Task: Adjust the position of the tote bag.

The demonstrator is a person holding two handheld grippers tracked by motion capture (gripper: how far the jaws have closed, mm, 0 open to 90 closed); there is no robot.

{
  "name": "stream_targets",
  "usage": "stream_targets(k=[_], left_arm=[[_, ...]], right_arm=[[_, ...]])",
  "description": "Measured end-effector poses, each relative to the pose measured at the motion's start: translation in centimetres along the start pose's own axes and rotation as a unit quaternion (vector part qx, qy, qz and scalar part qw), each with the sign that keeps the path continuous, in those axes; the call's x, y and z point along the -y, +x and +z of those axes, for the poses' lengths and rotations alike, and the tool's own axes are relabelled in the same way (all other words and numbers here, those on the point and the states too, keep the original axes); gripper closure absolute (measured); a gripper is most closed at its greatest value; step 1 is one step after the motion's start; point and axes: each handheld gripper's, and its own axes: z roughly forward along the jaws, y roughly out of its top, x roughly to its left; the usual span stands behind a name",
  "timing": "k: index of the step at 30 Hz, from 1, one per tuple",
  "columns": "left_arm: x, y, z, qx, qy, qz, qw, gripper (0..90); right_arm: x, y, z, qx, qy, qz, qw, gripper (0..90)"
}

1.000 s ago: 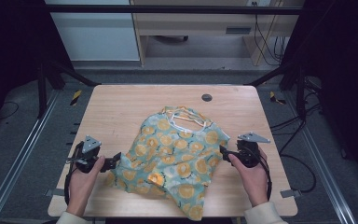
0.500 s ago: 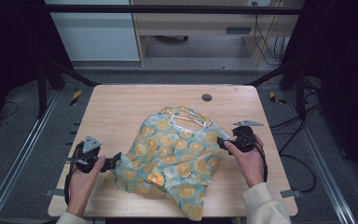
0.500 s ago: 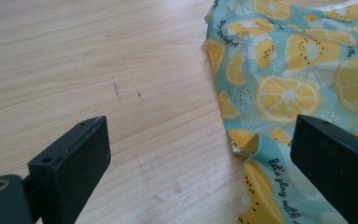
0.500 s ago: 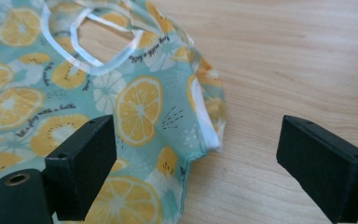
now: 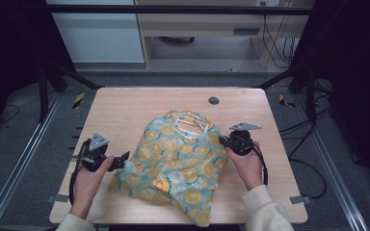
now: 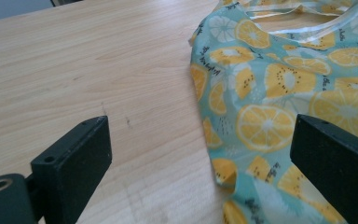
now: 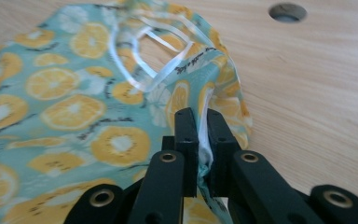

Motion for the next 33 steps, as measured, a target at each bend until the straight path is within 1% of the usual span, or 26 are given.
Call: stream_targets(k=[1, 2, 3, 4, 5, 6, 7, 8, 9, 10, 11, 13, 14, 16, 17, 18, 19, 21, 24, 26, 27, 30, 31, 33], left_arm=[[-1.1, 0.0, 1.2, 0.008, 0.012, 0.004, 0.9999, 5.5], [-1.1, 0.0, 1.2, 0.008, 0.012, 0.004, 0.9999, 5.5], [-2.1, -0.1, 2.4, 0.010, 0.030, 0.015, 0.9994, 5.6], [-2.6, -0.2, 3.0, 0.013, 0.033, 0.013, 0.9993, 5.7], [-3.1, -0.3, 3.4, 0.017, 0.038, 0.017, 0.9990, 5.7], [-3.1, -0.3, 3.4, 0.017, 0.038, 0.017, 0.9990, 5.5], [-4.0, -0.7, 4.5, 0.030, 0.035, 0.009, 0.9989, 5.1], [-4.4, -0.8, 5.2, 0.034, 0.040, 0.008, 0.9986, 5.0], [-4.6, -1.0, 5.8, 0.036, 0.049, 0.010, 0.9981, 4.9], [-4.6, -1.0, 5.8, 0.036, 0.049, 0.010, 0.9981, 4.9], [-5.0, -1.3, 7.2, 0.038, 0.066, 0.009, 0.9971, 4.8], [-5.1, -1.6, 8.1, 0.044, 0.073, -0.001, 0.9964, 5.2], [-5.1, -1.6, 8.1, 0.044, 0.073, -0.001, 0.9964, 5.1], [-5.2, -2.1, 8.8, 0.047, 0.083, 0.004, 0.9954, 5.0], [-5.2, -2.5, 9.2, 0.049, 0.087, 0.006, 0.9950, 5.1], [-5.2, -2.5, 9.2, 0.049, 0.087, 0.006, 0.9950, 5.0], [-5.3, -2.9, 9.6, 0.048, 0.092, 0.012, 0.9946, 4.9], [-5.3, -3.2, 9.8, 0.045, 0.093, 0.014, 0.9946, 5.0], [-5.3, -3.2, 9.9, 0.044, 0.097, 0.016, 0.9942, 5.2], [-5.1, -3.2, 10.0, 0.038, 0.100, 0.022, 0.9940, 5.2], [-5.0, -3.2, 10.1, 0.037, 0.104, 0.019, 0.9937, 5.3], [-5.0, -3.2, 10.3, 0.035, 0.104, 0.019, 0.9938, 5.8], [-4.9, -3.3, 10.3, 0.037, 0.107, 0.019, 0.9934, 6.0], [-4.9, -3.2, 10.4, 0.035, 0.105, 0.019, 0.9937, 5.9]], right_arm=[[0.1, 0.3, -0.3, -0.010, -0.011, -0.007, 0.9999, 86.2], [0.1, 0.3, -0.3, -0.010, -0.011, -0.007, 0.9999, 86.2], [0.3, 0.5, -0.3, -0.017, -0.019, -0.014, 0.9996, 86.0], [0.4, 0.6, -0.3, -0.020, -0.023, -0.016, 0.9994, 85.8], [0.4, 0.7, -0.3, -0.018, -0.025, -0.021, 0.9993, 85.8], [0.5, 0.7, -0.3, -0.018, -0.026, -0.024, 0.9992, 85.8], [0.5, 0.8, -0.3, -0.019, -0.026, -0.025, 0.9992, 85.8], [0.6, 0.9, -0.3, -0.019, -0.025, -0.026, 0.9992, 85.7], [0.6, 0.8, -0.2, -0.019, -0.025, -0.035, 0.9989, 85.5], [0.6, 0.8, -0.2, -0.019, -0.025, -0.035, 0.9989, 85.5], [0.7, 0.8, -0.2, -0.020, -0.025, -0.031, 0.9990, 85.3], [0.9, 0.6, -0.1, -0.024, -0.024, -0.029, 0.9990, 85.2], [1.0, 0.7, -0.1, -0.023, -0.022, -0.028, 0.9991, 85.1], [1.0, 0.7, -0.1, -0.023, -0.021, -0.030, 0.9991, 85.0], [1.1, 0.7, 0.0, -0.023, -0.019, -0.037, 0.9989, 84.6], [1.1, 0.7, 0.0, -0.023, -0.019, -0.037, 0.9989, 84.6], [1.1, 0.7, 0.0, -0.024, -0.019, -0.034, 0.9990, 84.2], [1.1, 0.7, 0.1, -0.025, -0.019, -0.034, 0.9989, 83.9], [1.1, 0.7, 0.1, -0.026, -0.019, -0.037, 0.9988, 83.3], [1.2, 0.7, 0.0, -0.027, -0.018, -0.033, 0.9989, 83.0], [1.2, 0.7, 0.0, -0.028, -0.019, -0.031, 0.9990, 82.9], [1.2, 0.6, 0.0, -0.028, -0.020, -0.032, 0.9989, 82.8], [1.2, 0.7, 0.0, -0.028, -0.019, -0.031, 0.9989, 82.8], [1.2, 0.7, 0.0, -0.029, -0.019, -0.032, 0.9989, 82.8]])
